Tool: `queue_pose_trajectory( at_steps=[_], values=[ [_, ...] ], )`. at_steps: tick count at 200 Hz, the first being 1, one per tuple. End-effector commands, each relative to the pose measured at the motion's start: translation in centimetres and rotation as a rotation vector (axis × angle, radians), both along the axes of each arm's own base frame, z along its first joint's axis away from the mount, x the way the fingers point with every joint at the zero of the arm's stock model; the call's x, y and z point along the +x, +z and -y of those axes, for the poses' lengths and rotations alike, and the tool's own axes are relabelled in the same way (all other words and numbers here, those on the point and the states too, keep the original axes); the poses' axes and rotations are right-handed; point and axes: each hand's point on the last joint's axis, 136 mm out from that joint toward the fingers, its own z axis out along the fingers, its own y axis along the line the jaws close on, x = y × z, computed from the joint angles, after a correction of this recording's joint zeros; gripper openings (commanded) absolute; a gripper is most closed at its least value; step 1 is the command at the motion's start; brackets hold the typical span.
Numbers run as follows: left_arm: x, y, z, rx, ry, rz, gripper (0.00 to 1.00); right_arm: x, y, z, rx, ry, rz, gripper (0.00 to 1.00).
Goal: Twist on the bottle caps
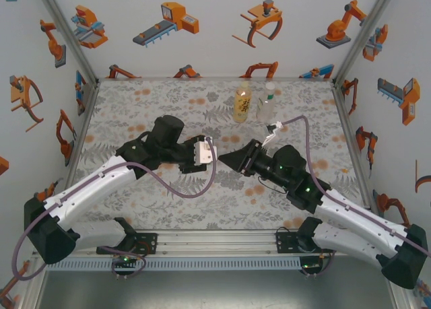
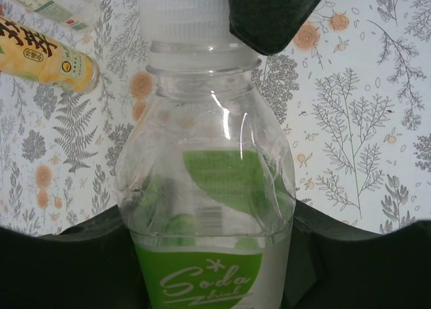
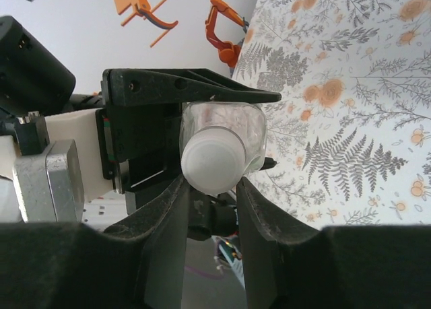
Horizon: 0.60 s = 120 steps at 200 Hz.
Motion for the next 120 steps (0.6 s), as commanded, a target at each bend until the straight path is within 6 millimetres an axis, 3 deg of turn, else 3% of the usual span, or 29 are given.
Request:
queue_pose_trajectory(
  at_steps=[1, 45, 83, 120],
  values=[
    [-1.2, 1.1, 0.6, -0.034, -0.061, 0.005, 0.0, 1.0, 1.0, 1.5, 0.029, -0.089, 0.008, 0.07],
    [-2.3, 1.0, 0.7, -0.03, -0.112, -0.017, 0.0, -1.5, 4.3, 1.7, -0.2, 0.046, 0.353, 0.56],
    [-3.4, 1.6, 0.7, -0.044, -0.155, -0.038, 0.0, -5.1, 6.2, 1.6, -0.42, 0.232, 0.8, 0.63],
    [-4.0, 1.8, 0.7, -0.051, -0.186, -0.053, 0.0, -8.4, 6.2, 0.2, -0.574, 0.496, 1.2, 0.63]
  ],
)
